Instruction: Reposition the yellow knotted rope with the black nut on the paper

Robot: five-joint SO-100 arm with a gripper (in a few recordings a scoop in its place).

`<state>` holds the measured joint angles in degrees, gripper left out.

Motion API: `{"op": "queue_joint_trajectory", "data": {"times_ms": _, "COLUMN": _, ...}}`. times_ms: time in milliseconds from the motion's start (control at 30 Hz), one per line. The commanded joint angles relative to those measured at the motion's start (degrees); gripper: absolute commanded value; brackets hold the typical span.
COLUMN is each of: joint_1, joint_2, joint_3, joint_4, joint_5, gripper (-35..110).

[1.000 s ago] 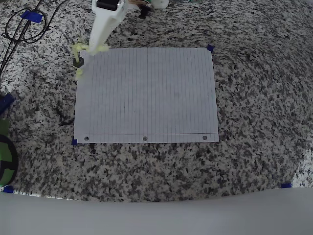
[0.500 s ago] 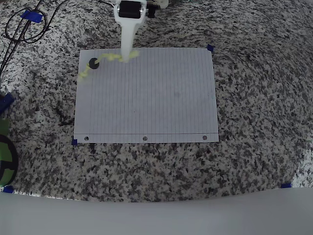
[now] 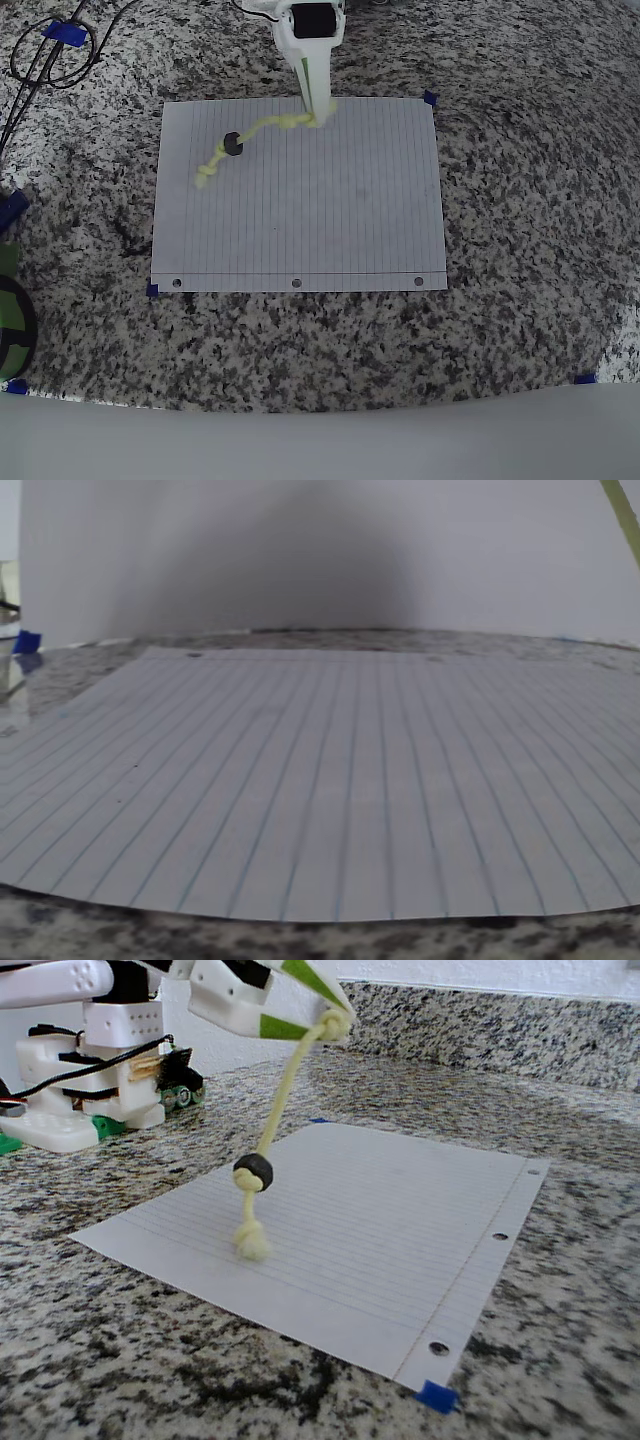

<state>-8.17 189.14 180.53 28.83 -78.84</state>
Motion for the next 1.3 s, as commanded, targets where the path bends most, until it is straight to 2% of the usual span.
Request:
{"op": "queue_joint_trajectory", "data": {"times_ms": 0, "joint_1": -2.29, "joint_2": -1.58, "joint_3": 0.79, "joint_4": 0.70, "joint_5": 0.18, "gripper": 0}}
{"op": "queue_joint_trajectory", "data": {"times_ms": 100, "joint_1": -3.96, "joint_2": -2.20, "joint_3": 0.79, "joint_4": 0.26, "joint_5": 0.00, "gripper": 0}}
{"op": "queue_joint_trajectory", "data": {"times_ms": 133, "joint_1": -4.57, "joint_2": -2.55, "joint_3": 0.79, "joint_4": 0.44, "joint_5": 0.44, "gripper": 6}}
{"op": "queue_joint_trajectory", "data": {"times_ms": 167, "joint_1": -5.19, "joint_2": -2.99, "joint_3": 0.79, "joint_4": 0.79, "joint_5": 0.53, "gripper": 16}}
{"op": "queue_joint_trajectory", "data": {"times_ms": 200, "joint_1": -5.54, "joint_2": -3.25, "joint_3": 0.88, "joint_4": 1.23, "joint_5": 0.53, "gripper": 33}}
{"op": "queue_joint_trajectory", "data": {"times_ms": 300, "joint_1": -7.03, "joint_2": -3.34, "joint_3": 0.88, "joint_4": 1.93, "joint_5": 0.09, "gripper": 60}}
{"op": "queue_joint_trajectory", "data": {"times_ms": 333, "joint_1": -7.56, "joint_2": -3.34, "joint_3": 0.88, "joint_4": 1.76, "joint_5": 0.09, "gripper": 63}}
{"op": "queue_joint_trajectory", "data": {"times_ms": 867, "joint_1": -8.44, "joint_2": -0.88, "joint_3": 0.79, "joint_4": -0.79, "joint_5": 0.00, "gripper": 58}}
{"op": "queue_joint_trajectory", "data": {"times_ms": 1033, "joint_1": -1.32, "joint_2": -6.68, "joint_3": -0.35, "joint_4": -2.02, "joint_5": 0.26, "gripper": 50}}
{"op": "queue_joint_trajectory", "data": {"times_ms": 1267, "joint_1": 11.69, "joint_2": -20.65, "joint_3": -5.98, "joint_4": -0.70, "joint_5": -4.13, "gripper": 49}}
